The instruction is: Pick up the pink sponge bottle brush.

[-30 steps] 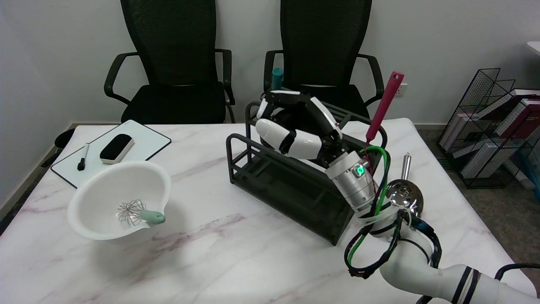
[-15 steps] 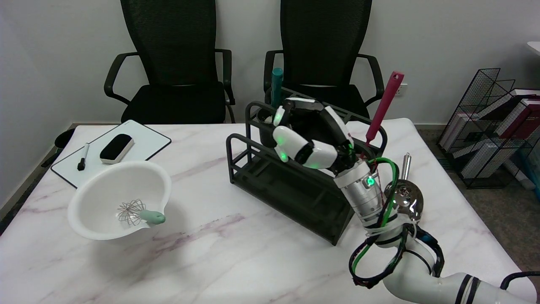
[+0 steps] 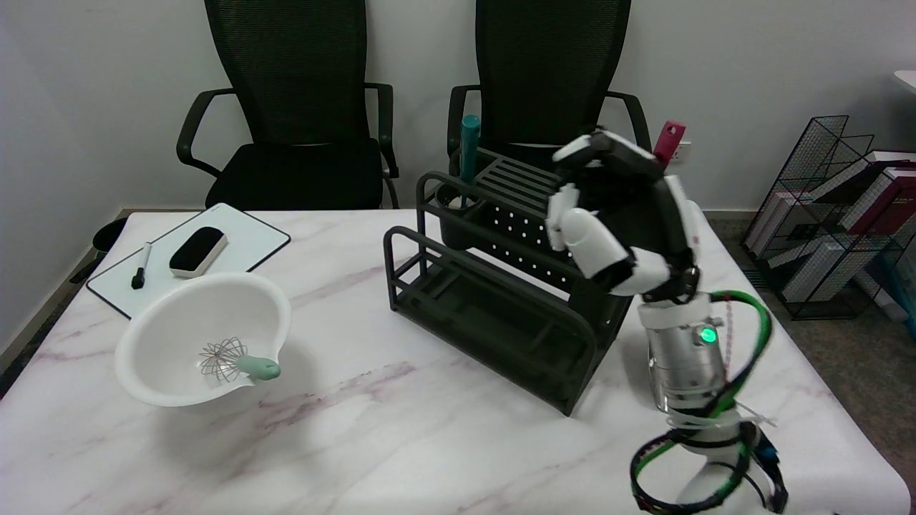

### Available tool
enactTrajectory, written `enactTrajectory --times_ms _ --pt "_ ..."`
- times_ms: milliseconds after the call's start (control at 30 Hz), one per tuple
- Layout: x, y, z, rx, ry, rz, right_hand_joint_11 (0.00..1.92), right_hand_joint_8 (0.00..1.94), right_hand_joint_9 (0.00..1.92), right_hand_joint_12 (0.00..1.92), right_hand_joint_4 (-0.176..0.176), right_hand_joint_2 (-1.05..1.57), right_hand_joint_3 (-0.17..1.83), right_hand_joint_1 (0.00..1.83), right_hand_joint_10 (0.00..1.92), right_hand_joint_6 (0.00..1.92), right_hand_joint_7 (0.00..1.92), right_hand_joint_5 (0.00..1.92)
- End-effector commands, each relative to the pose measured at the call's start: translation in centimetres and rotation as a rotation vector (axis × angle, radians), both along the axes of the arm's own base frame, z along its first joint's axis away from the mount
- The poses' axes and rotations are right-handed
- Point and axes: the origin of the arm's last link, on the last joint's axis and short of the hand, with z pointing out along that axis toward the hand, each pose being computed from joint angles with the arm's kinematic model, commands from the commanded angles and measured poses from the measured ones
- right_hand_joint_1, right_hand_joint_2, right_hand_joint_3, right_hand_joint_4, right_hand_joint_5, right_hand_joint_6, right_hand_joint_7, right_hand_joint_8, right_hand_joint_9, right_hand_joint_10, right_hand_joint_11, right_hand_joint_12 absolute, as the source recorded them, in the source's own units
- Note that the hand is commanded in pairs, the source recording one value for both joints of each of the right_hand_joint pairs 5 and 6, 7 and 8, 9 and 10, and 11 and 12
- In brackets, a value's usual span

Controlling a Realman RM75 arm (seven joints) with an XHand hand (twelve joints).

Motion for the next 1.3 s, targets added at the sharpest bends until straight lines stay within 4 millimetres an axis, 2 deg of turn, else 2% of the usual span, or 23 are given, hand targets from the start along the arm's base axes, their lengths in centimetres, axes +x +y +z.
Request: enactTrajectory --times_ms 33,100,167,200,233,267,433,767,867,967,1033,1233,1300 --pt "-1.3 9.1 9.5 -0.671 -0.040 -0.026 1.19 1.20 1.04 1.19 0.000 0.35 1.11 1.11 1.04 0.85 1.20 0.85" --pt "-1.5 9.1 11.2 -0.745 -0.048 -0.008 0.98 0.99 0.81 0.98 0.000 0.29 1.16 1.12 0.81 0.84 0.99 0.84" --pt "-1.6 9.0 12.9 -0.808 -0.047 -0.002 0.91 0.93 0.75 0.91 0.000 0.26 1.18 1.12 0.75 0.82 0.93 0.82" --pt "-1.2 9.3 13.0 -0.804 -0.113 0.029 0.88 0.90 0.73 0.88 0.000 0.24 1.19 1.12 0.73 0.81 0.90 0.81" --pt "-0.5 9.9 12.2 -0.763 -0.236 0.074 0.85 0.88 0.71 0.85 0.000 0.23 1.19 1.12 0.71 0.80 0.88 0.80" --pt "-1.7 8.0 15.1 -0.868 -0.048 -0.015 0.81 0.84 0.69 0.81 0.000 0.22 1.19 1.12 0.69 0.78 0.84 0.78" --pt "-1.8 5.0 17.7 -0.891 -0.025 -0.055 0.71 0.71 0.61 0.71 0.000 0.17 1.20 1.12 0.61 0.67 0.71 0.67" --pt "-1.6 -2.4 20.0 -0.772 -0.003 -0.262 0.69 0.69 0.60 0.69 0.000 0.11 1.23 1.11 0.60 0.58 0.69 0.58" --pt "-1.5 -3.7 21.3 -0.739 -0.016 -0.339 0.68 0.68 0.61 0.68 0.000 0.08 1.24 1.11 0.61 0.52 0.68 0.52" --pt "-2.3 -5.2 21.7 -0.615 -0.115 -0.450 0.68 0.67 0.62 0.68 0.000 0.03 1.27 1.10 0.62 0.40 0.67 0.40" --pt "-2.8 -5.6 22.4 -0.566 -0.180 -0.505 0.67 0.67 0.63 0.67 0.000 -0.01 1.30 1.10 0.63 0.32 0.67 0.32" --pt "-1.5 -5.1 25.5 -0.595 -0.207 -0.495 0.65 0.62 0.65 0.65 0.000 -0.13 1.25 1.12 0.65 0.16 0.62 0.16" --pt "-1.2 -4.8 26.5 -0.560 -0.274 -0.472 0.63 0.60 0.63 0.63 0.000 -0.18 1.23 1.14 0.63 0.13 0.60 0.13"
